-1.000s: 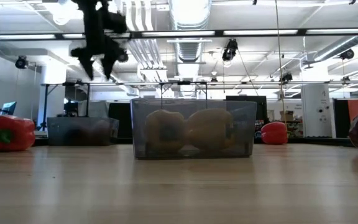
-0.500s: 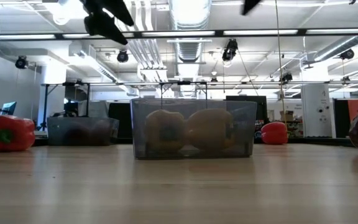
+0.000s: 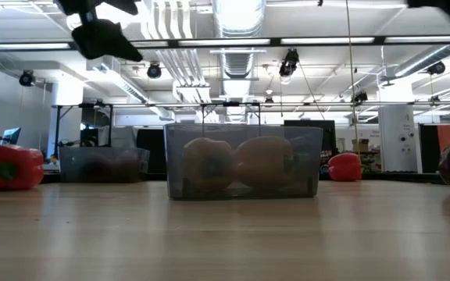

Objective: Sort produce into baskets
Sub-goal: Put the top apple into the top black bin

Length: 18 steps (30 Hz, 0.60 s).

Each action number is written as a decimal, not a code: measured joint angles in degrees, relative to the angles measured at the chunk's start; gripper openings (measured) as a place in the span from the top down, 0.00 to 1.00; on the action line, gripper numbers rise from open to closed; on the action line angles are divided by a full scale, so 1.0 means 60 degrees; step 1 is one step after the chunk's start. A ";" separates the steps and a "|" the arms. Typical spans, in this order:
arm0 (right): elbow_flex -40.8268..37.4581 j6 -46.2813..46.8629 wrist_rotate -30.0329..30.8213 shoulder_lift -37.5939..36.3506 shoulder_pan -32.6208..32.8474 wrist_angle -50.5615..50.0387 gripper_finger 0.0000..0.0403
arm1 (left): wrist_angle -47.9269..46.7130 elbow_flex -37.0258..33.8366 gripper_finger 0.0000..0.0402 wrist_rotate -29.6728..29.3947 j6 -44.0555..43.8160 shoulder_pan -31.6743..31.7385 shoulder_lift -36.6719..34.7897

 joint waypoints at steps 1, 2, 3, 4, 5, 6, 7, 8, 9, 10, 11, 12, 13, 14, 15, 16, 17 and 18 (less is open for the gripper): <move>-0.0239 0.0073 -0.0356 -0.0049 0.0167 0.0054 0.01 | -0.0098 -0.0037 0.16 -0.0001 -0.0088 -0.0065 -0.0072; -0.0445 0.0225 -0.0689 -0.0071 0.0320 0.0082 0.01 | -0.0159 -0.0056 0.16 0.0008 -0.0133 -0.0149 -0.0151; -0.0614 0.0361 -0.1009 -0.0073 0.0451 0.0142 0.01 | -0.0271 -0.0075 0.16 0.0007 -0.0175 -0.0233 -0.0238; -0.0762 0.0488 -0.1353 -0.0071 0.0557 0.0146 0.01 | -0.0450 -0.0092 0.16 -0.0009 -0.0214 -0.0311 -0.0323; -0.0876 0.0529 -0.1593 -0.0069 0.0667 0.0129 0.01 | -0.0587 -0.0095 0.16 -0.0068 -0.0244 -0.0393 -0.0387; -0.0981 0.0563 -0.1735 -0.0066 0.0783 0.0107 0.01 | -0.0644 -0.0106 0.16 -0.0165 -0.0288 -0.0493 -0.0443; -0.1062 0.0590 -0.1790 -0.0062 0.0874 0.0086 0.01 | -0.0676 -0.0136 0.16 -0.0316 -0.0332 -0.0593 -0.0500; -0.1137 0.0593 -0.1797 -0.0062 0.0952 0.0091 0.01 | -0.0719 -0.0169 0.16 -0.0434 -0.0382 -0.0667 -0.0574; -0.1239 0.0566 -0.1766 -0.0066 0.1028 0.0093 0.01 | -0.0714 -0.0187 0.16 -0.0557 -0.0468 -0.0753 -0.0616; -0.1393 0.0479 -0.1667 -0.0069 0.1089 0.0042 0.01 | -0.0686 -0.0187 0.16 -0.0608 -0.0591 -0.0813 -0.0643; -0.1578 0.0344 -0.1450 -0.0069 0.1123 0.0022 0.01 | -0.0683 -0.0191 0.16 -0.0612 -0.0677 -0.0863 -0.0646; -0.1781 0.0143 -0.1261 -0.0069 0.1122 0.0032 0.01 | -0.0676 -0.0195 0.16 -0.0616 -0.0742 -0.0885 -0.0646; -0.2002 -0.0122 -0.1078 -0.0072 0.1116 0.0029 0.01 | -0.0617 -0.0202 0.16 -0.0616 -0.0767 -0.0902 -0.0642; -0.2219 -0.0451 -0.0908 -0.0073 0.1057 0.0025 0.01 | -0.0496 -0.0202 0.16 -0.0622 -0.0797 -0.0914 -0.0620; -0.2430 -0.0830 -0.0839 -0.0073 0.0928 0.0018 0.01 | -0.0359 -0.0202 0.16 -0.0623 -0.0811 -0.0921 -0.0601; -0.2633 -0.1224 -0.0797 -0.0069 0.0769 0.0028 0.01 | -0.0257 -0.0202 0.16 -0.0633 -0.0825 -0.0936 -0.0575; -0.2829 -0.1586 -0.0762 -0.0069 0.0590 0.0029 0.01 | -0.0175 -0.0202 0.16 -0.0634 -0.0847 -0.0957 -0.0544; -0.3022 -0.1960 -0.0720 -0.0069 0.0392 0.0019 0.01 | -0.0058 -0.0202 0.16 -0.0642 -0.0891 -0.0975 -0.0518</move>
